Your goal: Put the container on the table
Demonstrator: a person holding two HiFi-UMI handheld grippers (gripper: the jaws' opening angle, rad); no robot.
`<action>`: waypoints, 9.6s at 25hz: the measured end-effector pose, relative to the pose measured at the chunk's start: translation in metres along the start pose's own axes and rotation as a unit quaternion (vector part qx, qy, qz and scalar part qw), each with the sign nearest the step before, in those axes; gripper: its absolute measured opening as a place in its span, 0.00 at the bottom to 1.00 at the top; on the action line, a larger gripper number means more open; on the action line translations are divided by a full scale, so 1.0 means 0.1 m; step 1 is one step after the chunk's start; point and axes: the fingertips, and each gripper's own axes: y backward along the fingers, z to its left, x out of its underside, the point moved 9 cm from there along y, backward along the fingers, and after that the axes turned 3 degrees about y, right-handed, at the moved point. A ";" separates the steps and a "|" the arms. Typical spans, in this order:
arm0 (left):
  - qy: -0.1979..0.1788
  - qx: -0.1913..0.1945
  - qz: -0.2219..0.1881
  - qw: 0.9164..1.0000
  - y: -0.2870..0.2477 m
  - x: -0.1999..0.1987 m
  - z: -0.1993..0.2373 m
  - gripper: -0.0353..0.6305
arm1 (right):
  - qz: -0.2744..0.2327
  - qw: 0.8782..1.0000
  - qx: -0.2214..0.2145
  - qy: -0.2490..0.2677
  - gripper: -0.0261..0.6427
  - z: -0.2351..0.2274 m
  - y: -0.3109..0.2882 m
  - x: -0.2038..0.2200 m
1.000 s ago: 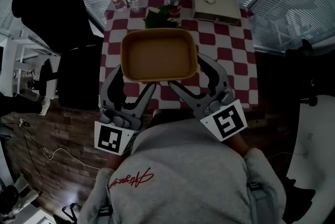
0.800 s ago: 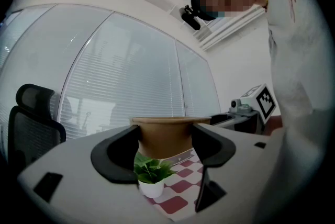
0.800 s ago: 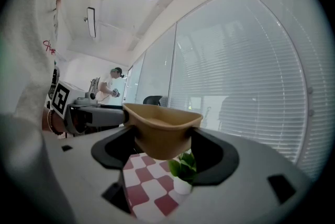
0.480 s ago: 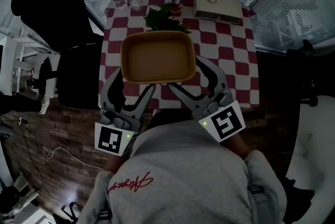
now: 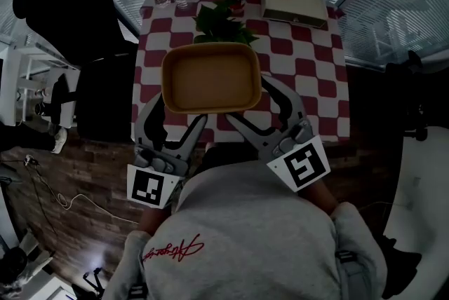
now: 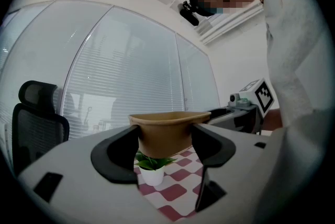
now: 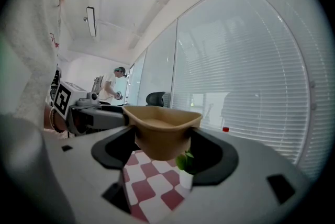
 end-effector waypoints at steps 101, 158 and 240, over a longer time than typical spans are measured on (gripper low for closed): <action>0.030 -0.015 0.124 0.992 0.11 1.29 0.07 0.52 | 0.119 0.992 -0.034 0.009 0.53 0.28 -0.19 1.16; 0.021 -0.007 0.216 0.976 0.10 1.85 0.08 0.52 | 0.202 0.977 -0.048 -0.040 0.51 0.40 -0.26 1.90; 0.013 0.011 0.279 0.960 0.11 2.01 0.06 0.52 | 0.243 0.964 -0.087 -0.063 0.52 0.41 -0.26 2.10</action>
